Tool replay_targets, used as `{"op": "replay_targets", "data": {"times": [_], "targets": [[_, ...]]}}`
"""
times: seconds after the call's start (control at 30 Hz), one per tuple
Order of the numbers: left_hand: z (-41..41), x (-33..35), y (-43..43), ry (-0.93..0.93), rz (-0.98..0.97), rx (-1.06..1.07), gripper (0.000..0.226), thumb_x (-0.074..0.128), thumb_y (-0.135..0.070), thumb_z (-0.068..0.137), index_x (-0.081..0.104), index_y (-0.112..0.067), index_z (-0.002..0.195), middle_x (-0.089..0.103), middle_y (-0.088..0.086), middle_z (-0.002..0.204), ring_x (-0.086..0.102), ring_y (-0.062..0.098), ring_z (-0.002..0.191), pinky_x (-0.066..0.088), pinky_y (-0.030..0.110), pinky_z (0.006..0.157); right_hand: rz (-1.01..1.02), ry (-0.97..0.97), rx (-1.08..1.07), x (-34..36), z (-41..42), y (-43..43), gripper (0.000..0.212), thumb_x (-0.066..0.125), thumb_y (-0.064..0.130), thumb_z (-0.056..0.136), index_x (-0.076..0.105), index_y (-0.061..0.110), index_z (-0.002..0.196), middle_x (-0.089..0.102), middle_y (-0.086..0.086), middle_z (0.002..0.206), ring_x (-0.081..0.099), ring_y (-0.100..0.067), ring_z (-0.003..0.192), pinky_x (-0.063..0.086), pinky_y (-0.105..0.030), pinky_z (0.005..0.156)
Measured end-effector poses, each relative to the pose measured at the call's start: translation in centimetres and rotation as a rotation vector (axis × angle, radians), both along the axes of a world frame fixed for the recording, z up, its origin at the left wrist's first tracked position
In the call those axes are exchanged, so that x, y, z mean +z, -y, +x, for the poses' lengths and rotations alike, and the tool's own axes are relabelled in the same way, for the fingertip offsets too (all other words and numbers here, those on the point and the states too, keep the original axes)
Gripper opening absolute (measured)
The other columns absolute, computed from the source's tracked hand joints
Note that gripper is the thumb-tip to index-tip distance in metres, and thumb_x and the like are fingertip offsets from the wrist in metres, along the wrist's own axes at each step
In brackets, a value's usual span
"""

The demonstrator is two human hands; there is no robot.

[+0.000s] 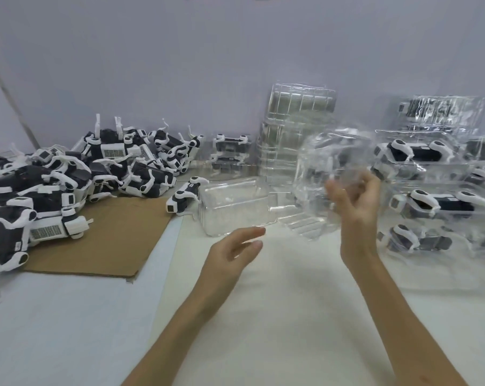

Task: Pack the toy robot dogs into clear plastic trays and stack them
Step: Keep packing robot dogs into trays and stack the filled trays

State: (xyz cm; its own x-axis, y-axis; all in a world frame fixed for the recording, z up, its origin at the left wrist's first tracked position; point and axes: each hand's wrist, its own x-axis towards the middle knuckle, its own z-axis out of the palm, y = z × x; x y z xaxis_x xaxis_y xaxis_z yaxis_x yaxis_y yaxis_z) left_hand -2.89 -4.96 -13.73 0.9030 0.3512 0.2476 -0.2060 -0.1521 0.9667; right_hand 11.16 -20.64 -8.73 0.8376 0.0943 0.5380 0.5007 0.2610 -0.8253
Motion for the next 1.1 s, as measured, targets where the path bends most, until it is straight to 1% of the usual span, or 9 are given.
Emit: {"op": "replay_targets", "data": {"times": [0.07,0.13,0.33,0.47,0.57,0.63,0.8,1.0,1.1], "targets": [[-0.3,0.4,-0.4,0.096,-0.09,0.023,0.025,0.063,-0.033,0.089,0.072,-0.021,0.11,0.074,0.002,0.108,0.072,0.022,0.098,0.056,0.031,0.084,-0.141,0.097,0.053,-0.3,-1.0,-0.8,0.07,0.065,0.052,0.078,0.043,0.017,0.133,0.047,0.007,0.098,0.052,-0.003,0.087,0.049,-0.019,0.076],[-0.6,0.8,-0.5,0.164,-0.178,0.001,0.029,0.066,-0.037,0.087,0.073,-0.021,0.111,0.074,0.008,0.108,0.072,0.028,0.097,0.056,0.031,0.08,-0.261,0.185,0.077,-1.0,-2.2,-1.8,0.065,0.06,0.046,0.087,0.042,0.017,0.142,0.047,0.005,0.103,0.051,-0.007,0.092,0.046,-0.019,0.082],[-0.6,1.2,-0.6,0.201,-0.274,0.016,0.025,0.061,-0.026,0.091,0.076,-0.022,0.111,0.073,0.008,0.114,0.068,0.027,0.11,0.056,0.033,0.088,-0.489,0.456,0.15,-2.9,-5.2,-4.1,0.051,0.079,0.017,0.084,0.057,0.022,0.13,0.054,0.009,0.102,0.06,-0.012,0.088,0.047,-0.015,0.077],[-0.8,1.4,-0.8,0.217,-0.405,-0.096,0.034,0.051,-0.017,0.098,0.062,-0.004,0.128,0.067,0.018,0.125,0.064,0.035,0.118,0.053,0.039,0.099,-0.471,0.302,0.201,-2.9,-5.5,-4.3,0.037,0.085,0.028,0.077,0.064,0.028,0.108,0.064,0.012,0.099,0.064,-0.01,0.092,0.047,-0.016,0.074],[-0.9,1.6,-0.8,0.224,-0.467,-0.164,0.032,0.047,-0.014,0.101,0.059,-0.003,0.129,0.066,0.017,0.128,0.064,0.034,0.119,0.053,0.032,0.094,-0.459,0.163,0.253,-2.6,-5.3,-4.1,0.026,0.086,0.031,0.075,0.069,0.029,0.094,0.07,0.009,0.091,0.069,-0.013,0.087,0.056,-0.035,0.071],[-0.9,1.6,-0.7,0.231,-0.483,-0.16,0.03,0.049,-0.015,0.098,0.066,-0.005,0.121,0.068,0.015,0.124,0.066,0.033,0.115,0.054,0.03,0.091,-0.457,0.132,0.282,-2.5,-5.4,-4.0,0.025,0.086,0.03,0.074,0.069,0.029,0.093,0.071,0.009,0.09,0.07,-0.014,0.085,0.057,-0.038,0.07],[-0.7,1.5,-0.8,0.245,-0.504,-0.069,0.022,0.055,-0.014,0.092,0.074,-0.009,0.102,0.072,0.017,0.115,0.07,0.036,0.104,0.058,0.033,0.083,-0.467,0.116,0.305,-2.5,-5.5,-4.1,0.024,0.085,0.024,0.077,0.072,0.027,0.097,0.072,0.011,0.09,0.07,-0.012,0.084,0.055,-0.026,0.067],[-0.7,1.5,-0.8,0.26,-0.479,-0.02,0.021,0.059,-0.016,0.088,0.08,-0.017,0.093,0.075,0.014,0.104,0.074,0.029,0.096,0.059,0.031,0.076,-0.472,0.139,0.328,-2.4,-5.7,-4.1,0.023,0.083,0.021,0.079,0.074,0.023,0.1,0.07,0.011,0.093,0.068,-0.013,0.084,0.053,-0.024,0.066],[-0.7,1.6,-0.6,0.27,-0.447,0.017,0.02,0.06,-0.014,0.086,0.08,-0.016,0.086,0.077,0.005,0.087,0.073,0.012,0.069,0.055,0.019,0.063,-0.493,0.17,0.316,-2.3,-5.7,-4.0,0.024,0.083,0.02,0.079,0.074,0.022,0.102,0.069,0.011,0.094,0.067,-0.012,0.084,0.048,-0.016,0.063]]}}
